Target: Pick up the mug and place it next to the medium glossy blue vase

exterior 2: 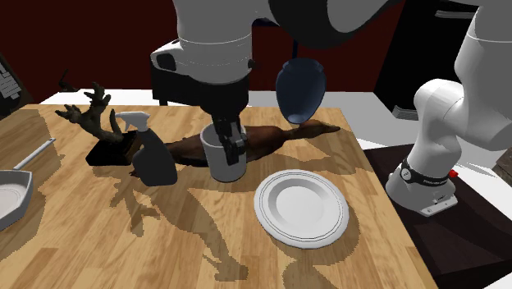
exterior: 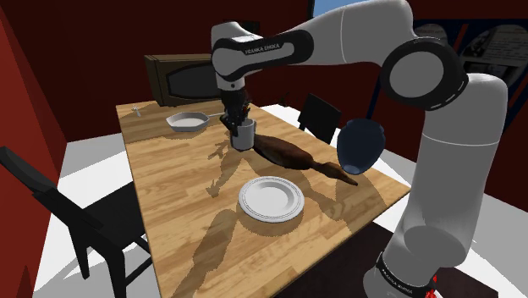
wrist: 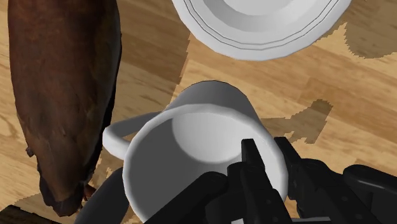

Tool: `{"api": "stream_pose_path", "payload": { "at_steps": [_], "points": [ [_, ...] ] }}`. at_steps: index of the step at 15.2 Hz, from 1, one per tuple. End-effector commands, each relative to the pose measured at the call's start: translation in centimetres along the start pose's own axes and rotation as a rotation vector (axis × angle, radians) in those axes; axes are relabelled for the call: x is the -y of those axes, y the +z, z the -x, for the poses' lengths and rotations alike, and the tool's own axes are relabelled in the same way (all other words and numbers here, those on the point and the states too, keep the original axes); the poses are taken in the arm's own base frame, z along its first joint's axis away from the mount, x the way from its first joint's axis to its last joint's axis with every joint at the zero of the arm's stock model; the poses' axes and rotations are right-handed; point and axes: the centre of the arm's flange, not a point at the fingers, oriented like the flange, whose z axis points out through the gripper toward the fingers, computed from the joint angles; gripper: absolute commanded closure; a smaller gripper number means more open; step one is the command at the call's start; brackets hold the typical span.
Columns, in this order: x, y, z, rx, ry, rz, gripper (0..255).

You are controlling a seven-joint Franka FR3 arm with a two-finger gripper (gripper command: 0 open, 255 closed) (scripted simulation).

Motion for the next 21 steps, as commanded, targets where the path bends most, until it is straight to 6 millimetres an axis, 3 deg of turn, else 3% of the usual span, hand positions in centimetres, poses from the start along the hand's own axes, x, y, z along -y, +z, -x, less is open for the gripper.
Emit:
{"api": "stream_pose_path", "payload": {
  "at_steps": [1, 21],
  "points": [
    [0.1, -1.0, 0.1, 0.000, 0.000, 0.000, 255],
    [-0.7, -11.6, 0.5, 0.000, 0.000, 0.000, 255]
  ]
}}
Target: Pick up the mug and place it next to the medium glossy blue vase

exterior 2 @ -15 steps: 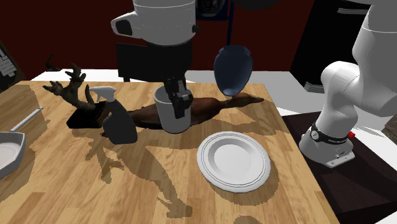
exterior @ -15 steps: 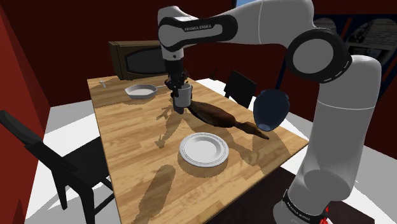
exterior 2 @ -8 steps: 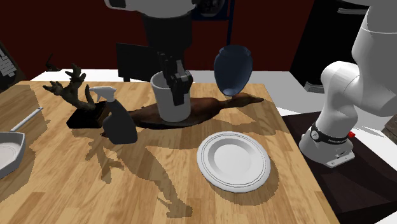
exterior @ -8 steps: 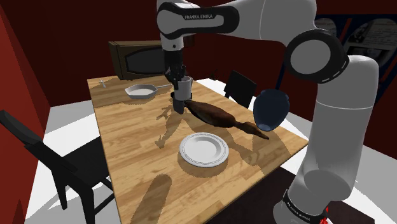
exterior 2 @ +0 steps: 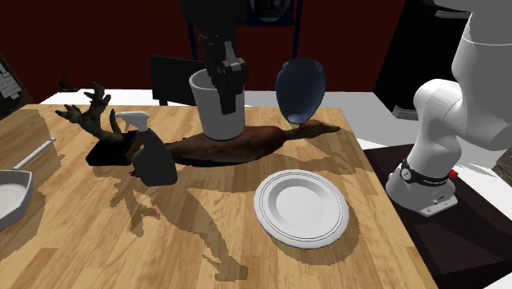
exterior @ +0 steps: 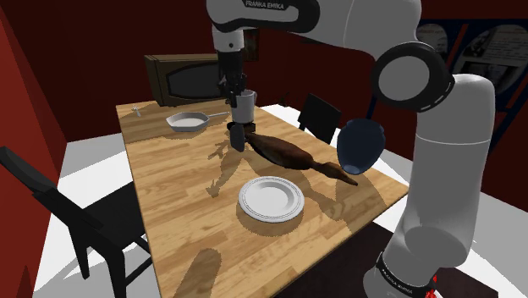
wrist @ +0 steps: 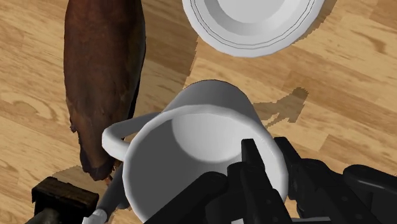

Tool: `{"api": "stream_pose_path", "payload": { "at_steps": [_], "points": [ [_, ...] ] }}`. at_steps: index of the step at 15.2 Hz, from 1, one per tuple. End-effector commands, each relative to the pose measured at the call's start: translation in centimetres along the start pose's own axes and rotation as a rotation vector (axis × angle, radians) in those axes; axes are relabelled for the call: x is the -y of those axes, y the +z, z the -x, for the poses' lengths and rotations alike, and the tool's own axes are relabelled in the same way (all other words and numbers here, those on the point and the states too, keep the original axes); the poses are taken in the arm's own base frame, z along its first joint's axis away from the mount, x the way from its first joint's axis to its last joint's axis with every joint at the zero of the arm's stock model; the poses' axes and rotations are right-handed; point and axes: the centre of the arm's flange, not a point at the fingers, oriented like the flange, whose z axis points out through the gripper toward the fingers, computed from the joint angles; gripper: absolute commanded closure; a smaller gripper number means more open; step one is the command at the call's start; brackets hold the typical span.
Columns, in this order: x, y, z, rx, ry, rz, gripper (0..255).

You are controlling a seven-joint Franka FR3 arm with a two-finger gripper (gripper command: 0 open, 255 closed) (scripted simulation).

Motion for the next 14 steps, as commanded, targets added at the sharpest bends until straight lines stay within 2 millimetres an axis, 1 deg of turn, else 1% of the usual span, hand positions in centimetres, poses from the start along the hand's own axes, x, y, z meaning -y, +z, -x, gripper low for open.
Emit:
{"api": "stream_pose_path", "payload": {
  "at_steps": [1, 8, 14],
  "points": [
    [-0.1, -1.0, 0.1, 0.000, 0.000, 0.000, 255],
    [-0.4, -4.7, 0.2, 0.000, 0.000, 0.000, 255],
    [-3.2, -4.2, 7.6, 0.000, 0.000, 0.000, 255]
  ]
}}
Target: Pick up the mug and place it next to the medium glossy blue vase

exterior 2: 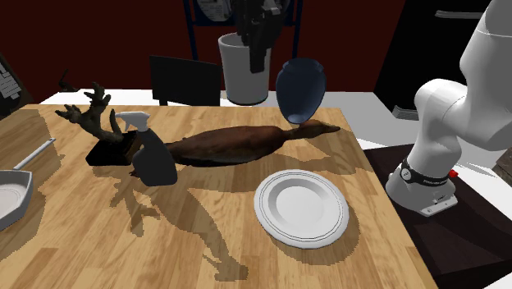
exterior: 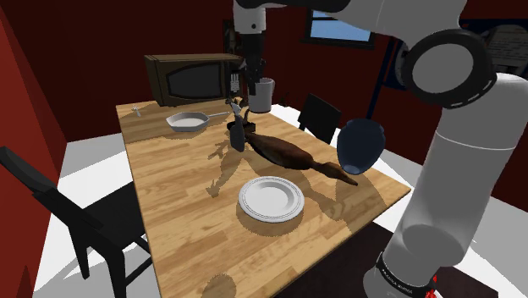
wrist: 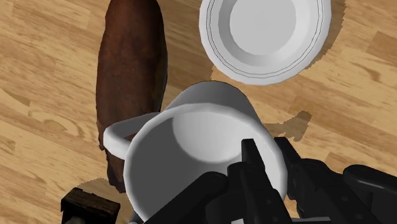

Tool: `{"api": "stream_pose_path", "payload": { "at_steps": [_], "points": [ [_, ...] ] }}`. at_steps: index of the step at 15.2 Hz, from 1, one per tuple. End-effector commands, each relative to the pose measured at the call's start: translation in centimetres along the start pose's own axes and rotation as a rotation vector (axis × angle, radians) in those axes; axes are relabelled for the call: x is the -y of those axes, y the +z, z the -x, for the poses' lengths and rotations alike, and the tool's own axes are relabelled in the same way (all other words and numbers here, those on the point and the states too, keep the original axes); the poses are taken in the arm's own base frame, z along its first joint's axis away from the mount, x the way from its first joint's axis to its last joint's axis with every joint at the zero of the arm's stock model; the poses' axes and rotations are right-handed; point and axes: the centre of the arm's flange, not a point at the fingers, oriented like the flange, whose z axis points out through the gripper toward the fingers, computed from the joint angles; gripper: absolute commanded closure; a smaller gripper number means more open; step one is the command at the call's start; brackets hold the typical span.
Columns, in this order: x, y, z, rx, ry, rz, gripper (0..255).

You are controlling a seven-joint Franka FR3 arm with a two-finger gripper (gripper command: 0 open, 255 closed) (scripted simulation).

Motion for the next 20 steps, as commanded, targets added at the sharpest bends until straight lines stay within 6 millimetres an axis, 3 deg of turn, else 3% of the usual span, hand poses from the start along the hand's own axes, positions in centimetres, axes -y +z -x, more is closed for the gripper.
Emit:
{"api": "stream_pose_path", "payload": {
  "at_steps": [1, 20],
  "points": [
    [-1.1, 0.3, 2.7, 0.000, 0.000, 0.000, 255],
    [-10.0, 1.9, 26.1, 0.000, 0.000, 0.000, 255]
  ]
}}
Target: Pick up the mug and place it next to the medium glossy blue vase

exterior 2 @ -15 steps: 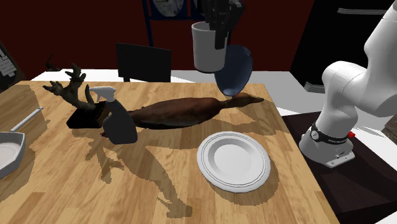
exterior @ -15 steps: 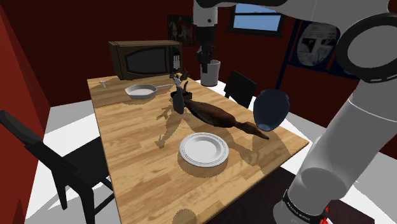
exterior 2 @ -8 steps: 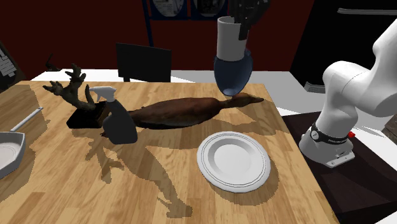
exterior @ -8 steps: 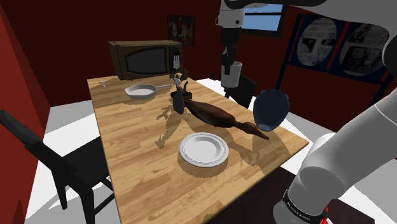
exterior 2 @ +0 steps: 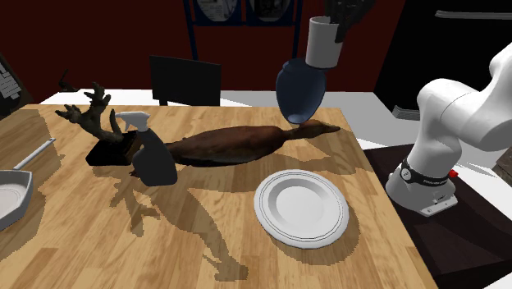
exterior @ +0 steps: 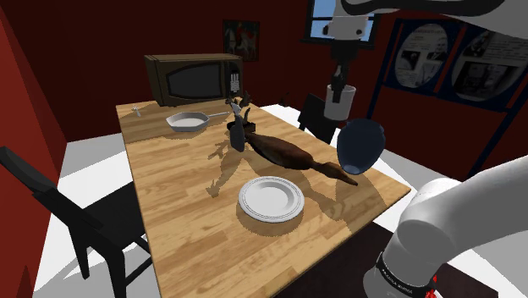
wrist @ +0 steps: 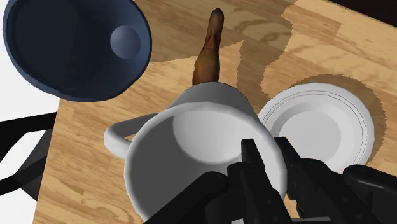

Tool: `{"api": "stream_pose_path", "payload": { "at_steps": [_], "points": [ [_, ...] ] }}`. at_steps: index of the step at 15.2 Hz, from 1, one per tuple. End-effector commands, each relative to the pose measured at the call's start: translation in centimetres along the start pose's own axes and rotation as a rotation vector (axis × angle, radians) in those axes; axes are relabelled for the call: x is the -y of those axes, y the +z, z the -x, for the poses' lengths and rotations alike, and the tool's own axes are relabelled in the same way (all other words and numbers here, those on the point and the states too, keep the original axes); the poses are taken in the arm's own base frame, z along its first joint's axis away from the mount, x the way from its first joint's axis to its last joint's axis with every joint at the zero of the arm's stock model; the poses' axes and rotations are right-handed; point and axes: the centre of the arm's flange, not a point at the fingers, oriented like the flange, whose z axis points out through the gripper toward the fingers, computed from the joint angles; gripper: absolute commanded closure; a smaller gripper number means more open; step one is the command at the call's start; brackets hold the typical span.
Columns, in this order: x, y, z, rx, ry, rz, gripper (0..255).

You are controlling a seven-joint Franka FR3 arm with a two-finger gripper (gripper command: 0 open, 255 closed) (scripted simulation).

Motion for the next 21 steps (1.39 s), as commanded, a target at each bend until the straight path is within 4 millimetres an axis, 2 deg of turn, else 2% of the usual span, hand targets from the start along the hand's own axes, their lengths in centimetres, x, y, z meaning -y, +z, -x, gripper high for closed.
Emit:
{"api": "stream_pose_path", "payload": {
  "at_steps": [1, 19, 20, 21],
  "points": [
    [-1.1, 0.0, 2.5, 0.000, -0.001, 0.000, 255],
    [-9.5, 1.6, 24.7, 0.000, -0.001, 0.000, 255],
    [-9.8, 1.6, 25.4, 0.000, -0.001, 0.000, 255],
    [-9.8, 2.2, 25.4, 0.000, -0.001, 0.000, 255]
  ]
}}
